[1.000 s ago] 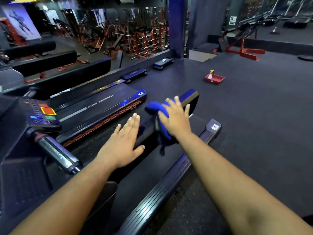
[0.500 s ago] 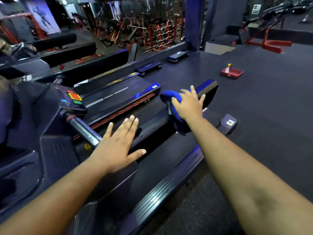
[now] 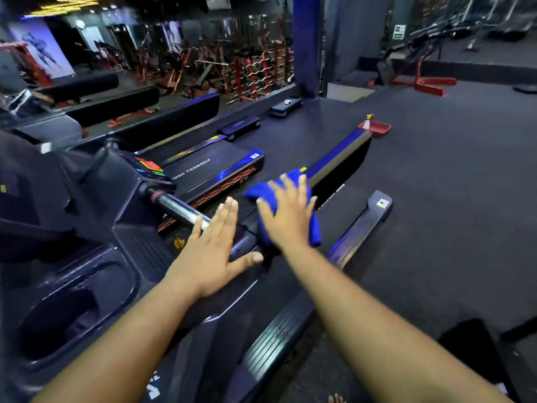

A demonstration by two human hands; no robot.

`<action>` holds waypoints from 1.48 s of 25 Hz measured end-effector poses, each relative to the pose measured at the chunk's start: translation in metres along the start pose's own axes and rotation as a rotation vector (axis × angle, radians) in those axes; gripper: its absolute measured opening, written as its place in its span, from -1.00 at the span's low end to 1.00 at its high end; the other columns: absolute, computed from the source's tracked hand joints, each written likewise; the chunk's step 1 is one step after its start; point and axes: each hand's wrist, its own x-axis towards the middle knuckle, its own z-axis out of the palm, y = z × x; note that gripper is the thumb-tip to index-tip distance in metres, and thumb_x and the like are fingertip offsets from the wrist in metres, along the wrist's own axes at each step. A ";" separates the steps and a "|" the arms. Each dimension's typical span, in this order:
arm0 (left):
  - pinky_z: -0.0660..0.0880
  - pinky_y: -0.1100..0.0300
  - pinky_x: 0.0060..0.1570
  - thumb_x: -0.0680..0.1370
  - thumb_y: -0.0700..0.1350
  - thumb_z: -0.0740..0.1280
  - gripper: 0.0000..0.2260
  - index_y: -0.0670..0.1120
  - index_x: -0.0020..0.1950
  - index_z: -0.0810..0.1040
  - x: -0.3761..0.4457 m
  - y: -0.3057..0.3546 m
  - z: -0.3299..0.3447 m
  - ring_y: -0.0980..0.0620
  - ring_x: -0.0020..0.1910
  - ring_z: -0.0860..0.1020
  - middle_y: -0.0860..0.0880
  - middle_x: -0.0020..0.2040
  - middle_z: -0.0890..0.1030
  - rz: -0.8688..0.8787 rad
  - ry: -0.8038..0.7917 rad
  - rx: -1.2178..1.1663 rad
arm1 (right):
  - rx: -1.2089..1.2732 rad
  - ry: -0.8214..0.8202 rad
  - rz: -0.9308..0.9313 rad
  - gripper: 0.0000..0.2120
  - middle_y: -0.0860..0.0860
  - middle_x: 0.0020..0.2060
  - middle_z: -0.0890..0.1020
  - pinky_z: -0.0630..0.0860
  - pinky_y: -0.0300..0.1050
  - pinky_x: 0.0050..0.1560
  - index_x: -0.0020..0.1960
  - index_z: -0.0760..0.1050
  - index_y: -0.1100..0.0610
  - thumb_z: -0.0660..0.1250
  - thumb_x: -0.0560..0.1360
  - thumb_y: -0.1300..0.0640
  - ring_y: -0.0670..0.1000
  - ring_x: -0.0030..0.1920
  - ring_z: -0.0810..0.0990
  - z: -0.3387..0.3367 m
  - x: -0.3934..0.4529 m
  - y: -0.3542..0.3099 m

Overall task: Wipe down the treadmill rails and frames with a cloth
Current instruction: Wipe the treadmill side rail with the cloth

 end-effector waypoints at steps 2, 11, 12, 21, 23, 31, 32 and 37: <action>-0.23 0.01 0.54 0.30 0.64 -0.24 0.05 -0.01 0.55 -0.43 0.003 -0.003 -0.002 0.17 0.56 -0.30 0.10 0.56 -0.38 0.001 0.008 -0.146 | 0.183 -0.031 -0.168 -0.38 -0.03 0.58 0.16 -0.17 0.23 0.54 0.53 0.28 -0.04 0.13 0.53 -0.25 0.09 0.60 -0.18 0.017 -0.070 -0.018; -0.17 -0.03 0.56 0.26 0.66 -0.28 0.07 0.04 0.59 -0.32 0.010 -0.002 0.000 0.17 0.56 -0.29 0.14 0.57 -0.31 0.030 -0.067 0.009 | 0.798 0.219 0.469 -0.32 -0.10 0.61 -0.10 -0.16 -0.01 0.58 0.52 -0.20 -0.19 0.09 0.54 -0.23 -0.06 0.60 -0.18 0.039 -0.060 -0.012; -0.18 -0.02 0.55 0.26 0.66 -0.28 0.07 0.03 0.59 -0.33 0.011 -0.003 0.000 0.18 0.55 -0.29 0.15 0.56 -0.32 0.030 -0.070 0.000 | 0.770 0.186 0.346 -0.34 -0.15 0.60 -0.14 -0.22 -0.07 0.57 0.53 -0.19 -0.22 0.11 0.56 -0.20 -0.10 0.58 -0.24 0.040 -0.083 -0.024; -0.16 -0.13 0.55 0.32 0.62 -0.27 0.04 -0.03 0.59 -0.33 -0.003 -0.001 -0.004 0.13 0.57 -0.26 0.04 0.61 -0.29 0.013 0.027 -0.041 | -0.109 -0.180 0.011 -0.53 -0.08 0.54 0.27 -0.15 0.41 0.49 0.47 0.36 -0.05 0.12 0.60 -0.15 0.07 0.60 -0.12 -0.018 -0.004 -0.024; -0.17 -0.16 0.55 0.31 0.62 -0.28 0.05 -0.05 0.60 -0.31 -0.023 -0.011 -0.010 0.13 0.58 -0.24 0.03 0.61 -0.28 -0.049 0.088 -0.062 | -0.065 -0.301 -0.263 -0.48 -0.08 0.51 0.31 -0.16 0.39 0.50 0.48 0.34 -0.05 0.07 0.57 -0.20 0.04 0.59 -0.03 -0.013 -0.059 -0.044; -0.26 -0.21 0.52 0.30 0.62 -0.27 0.03 0.01 0.57 -0.40 -0.138 -0.069 -0.024 0.11 0.58 -0.26 0.06 0.60 -0.32 -0.230 0.011 0.150 | -0.313 -0.221 -0.229 -0.47 -0.04 0.42 0.45 -0.05 0.37 0.50 0.40 0.42 -0.01 0.03 0.54 -0.21 0.08 0.56 0.15 -0.003 -0.070 -0.075; -0.26 -0.22 0.52 0.29 0.62 -0.27 0.04 0.00 0.58 -0.37 -0.144 -0.072 -0.022 0.11 0.58 -0.25 0.05 0.60 -0.29 -0.243 0.023 0.142 | -0.278 -0.275 -0.338 -0.43 -0.06 0.40 0.46 -0.08 0.33 0.51 0.40 0.42 -0.03 0.00 0.51 -0.23 0.07 0.55 0.17 0.003 -0.099 -0.096; -0.24 -0.21 0.52 0.30 0.64 -0.30 0.05 -0.01 0.61 -0.26 -0.162 -0.077 -0.016 0.15 0.56 -0.25 0.04 0.63 -0.18 -0.257 0.099 0.117 | -0.382 -0.499 -0.788 -0.34 -0.09 0.39 0.49 -0.03 0.33 0.50 0.46 0.37 -0.09 -0.04 0.48 -0.36 -0.01 0.48 0.33 -0.014 -0.069 -0.088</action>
